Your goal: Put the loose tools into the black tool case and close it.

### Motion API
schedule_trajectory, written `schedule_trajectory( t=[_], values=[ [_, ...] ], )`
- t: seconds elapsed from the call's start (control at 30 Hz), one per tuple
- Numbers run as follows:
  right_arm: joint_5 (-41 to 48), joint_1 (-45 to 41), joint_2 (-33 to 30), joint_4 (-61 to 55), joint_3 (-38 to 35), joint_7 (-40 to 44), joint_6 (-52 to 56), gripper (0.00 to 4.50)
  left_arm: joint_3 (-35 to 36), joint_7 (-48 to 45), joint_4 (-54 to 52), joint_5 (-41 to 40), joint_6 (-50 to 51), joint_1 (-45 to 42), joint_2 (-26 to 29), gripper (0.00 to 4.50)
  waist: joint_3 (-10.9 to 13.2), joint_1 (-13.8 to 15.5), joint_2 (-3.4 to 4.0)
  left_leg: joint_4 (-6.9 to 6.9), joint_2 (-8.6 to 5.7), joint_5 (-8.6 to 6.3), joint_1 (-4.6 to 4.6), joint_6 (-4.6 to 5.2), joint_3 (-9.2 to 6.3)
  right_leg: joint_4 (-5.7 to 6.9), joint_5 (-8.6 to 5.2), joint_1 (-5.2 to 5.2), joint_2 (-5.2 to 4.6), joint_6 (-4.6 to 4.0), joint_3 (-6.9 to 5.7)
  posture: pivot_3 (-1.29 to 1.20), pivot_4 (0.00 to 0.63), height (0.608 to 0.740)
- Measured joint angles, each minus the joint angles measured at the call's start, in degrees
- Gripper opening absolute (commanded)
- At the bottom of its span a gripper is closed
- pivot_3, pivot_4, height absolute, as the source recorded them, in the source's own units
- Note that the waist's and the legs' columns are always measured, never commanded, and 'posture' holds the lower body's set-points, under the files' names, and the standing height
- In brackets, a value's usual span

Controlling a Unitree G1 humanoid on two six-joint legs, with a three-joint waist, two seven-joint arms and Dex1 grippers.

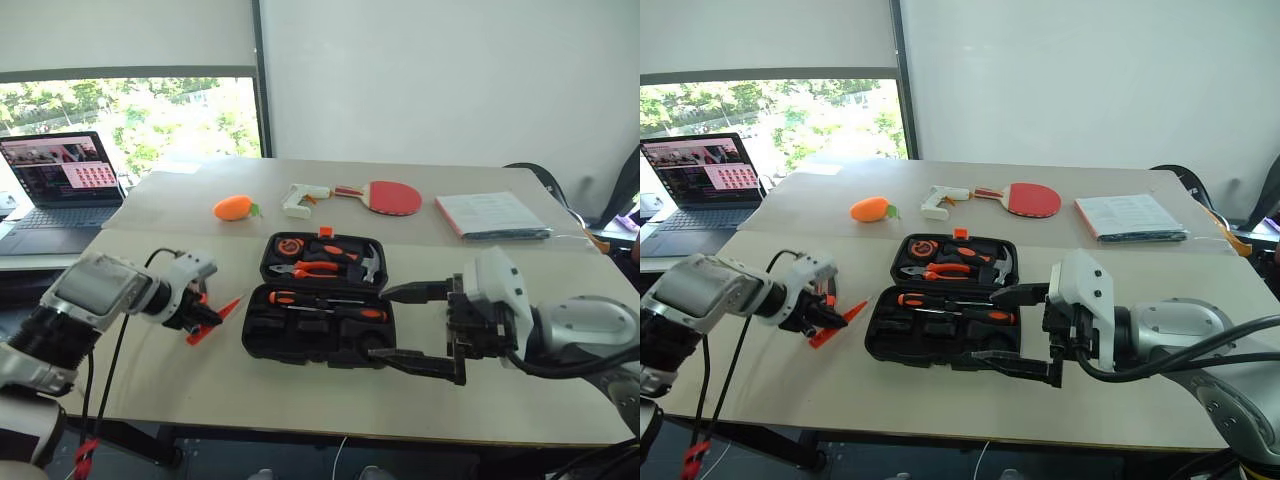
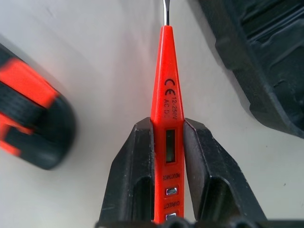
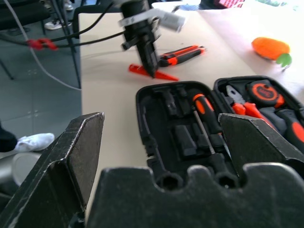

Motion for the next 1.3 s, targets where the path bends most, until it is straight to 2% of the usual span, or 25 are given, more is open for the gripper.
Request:
schedule_trajectory(
  t=[0.13, 0.33, 0.47, 0.67, 0.9, 1.3],
  values=[
    [-0.2, 0.6, -0.3, 0.0, -0.1, -0.2, -0.2, 4.5, -4.7, -12.4, 9.2, 7.6, -13.2, -9.6, -1.0, 0.45, 0.0, 0.1, -0.05, 0.06, 0.01, -0.01, -0.08, 0.02, 0.1, -0.07, -0.01, 0.01, -0.01, 0.03, -0.03, 0.0, 0.15, 0.74],
    [-0.2, 1.1, -0.3, -0.5, -0.4, -1.4, -0.2, 4.5, -9.2, -26.5, 18.9, 15.2, -27.2, -20.8, -11.2, 0.45, 0.0, 0.8, -0.09, 0.15, -0.01, -0.05, -0.4, 0.09, 0.07, -0.22, -0.02, -0.07, -0.01, 0.11, -0.11, 0.0, 0.15, 0.74],
    [0.0, 2.7, -0.3, -1.6, -1.4, -3.0, -0.2, 4.5, -10.7, -31.4, 25.4, 18.8, -32.0, -21.8, -18.2, 0.45, 0.1, 0.2, -0.1, 0.18, 0.02, -0.09, -0.5, 0.16, 0.04, -0.18, -0.03, -0.2, 0.01, 0.11, -0.09, 0.0, 0.15, 0.74],
    [1.8, 4.8, -0.3, -3.6, -3.4, -5.7, -0.1, 4.5, -12.8, -32.8, 34.5, 26.3, -41.6, -22.1, -26.0, 0.45, 0.1, -0.2, -0.18, 0.26, 0.01, -0.09, -0.53, 0.17, -0.03, -0.09, -0.02, -0.2, 0.01, 0.11, -0.08, 0.0, 0.15, 0.74],
    [3.0, 5.4, -0.6, -4.2, -4.4, -7.9, 0.0, 4.5, -14.6, -34.0, 35.8, 28.1, -46.6, -22.2, -27.2, 0.45, 0.1, -0.1, -0.18, 0.34, 0.0, -0.09, -0.53, 0.17, -0.23, -0.03, -0.02, -0.2, 0.01, 0.12, -0.07, 0.0, 0.15, 0.74],
    [3.4, 5.5, -1.7, -4.2, -4.7, -9.2, 0.0, 4.5, -17.3, -34.2, 33.4, 27.3, -44.9, -21.7, -27.7, 0.45, 0.1, -0.1, -0.18, 0.7, 0.01, -0.13, -0.54, 0.24, -0.3, 0.12, 0.01, -0.1, 0.01, 0.2, -0.07, 0.0, 0.15, 0.74]
  ],
)
